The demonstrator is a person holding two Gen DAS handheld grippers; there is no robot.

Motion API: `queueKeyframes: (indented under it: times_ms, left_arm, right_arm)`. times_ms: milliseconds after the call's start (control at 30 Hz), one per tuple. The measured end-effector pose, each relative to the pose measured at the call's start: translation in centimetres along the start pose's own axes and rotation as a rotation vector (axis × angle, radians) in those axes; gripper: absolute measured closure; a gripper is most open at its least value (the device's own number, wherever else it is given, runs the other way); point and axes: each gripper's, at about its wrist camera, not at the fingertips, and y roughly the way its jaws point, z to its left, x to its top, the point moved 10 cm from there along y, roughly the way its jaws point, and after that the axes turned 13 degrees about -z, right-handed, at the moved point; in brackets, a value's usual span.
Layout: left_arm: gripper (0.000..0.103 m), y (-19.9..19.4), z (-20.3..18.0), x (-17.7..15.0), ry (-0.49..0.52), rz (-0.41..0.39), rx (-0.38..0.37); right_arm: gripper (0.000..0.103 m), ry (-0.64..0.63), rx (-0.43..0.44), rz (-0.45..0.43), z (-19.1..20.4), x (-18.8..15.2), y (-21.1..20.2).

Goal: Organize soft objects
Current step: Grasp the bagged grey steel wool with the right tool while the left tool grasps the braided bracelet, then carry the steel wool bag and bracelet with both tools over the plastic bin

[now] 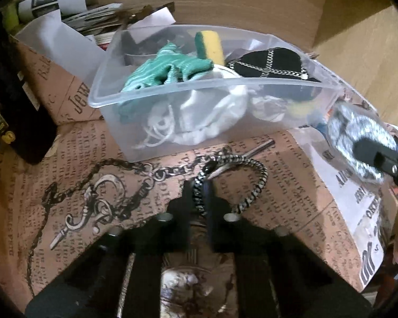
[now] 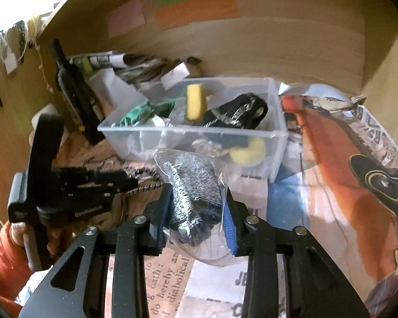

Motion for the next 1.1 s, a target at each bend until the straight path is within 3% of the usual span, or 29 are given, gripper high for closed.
queueKeyframes:
  times_ms: [267,600,767,1100]
  left_arm:
    - [0.097,-2.1,-0.4,2.0,-0.011,-0.078,-0.006]
    - [0.097,-6.5,-1.9,8.3,-0.001,-0.251,-0.048]
    - [0.097,-7.7,-2.5,10.5,0.031,-0.324,-0.030]
    - [0.097,-4.9,-1.2,12.0,0.022,-0.307,0.016]
  right_arm:
    - [0.072,-0.007,-0.020,-0.067,-0.8,2.3,-1.0]
    - [0.072,-0.032,-0.058,-0.177,-1.8,6.8,-1.8]
    - [0.072,-0.056,-0.051,-0.218,-1.6,8.8,-1.5]
    - [0.072,-0.100,-0.030,-0.228,-0.3,10.9,1.2]
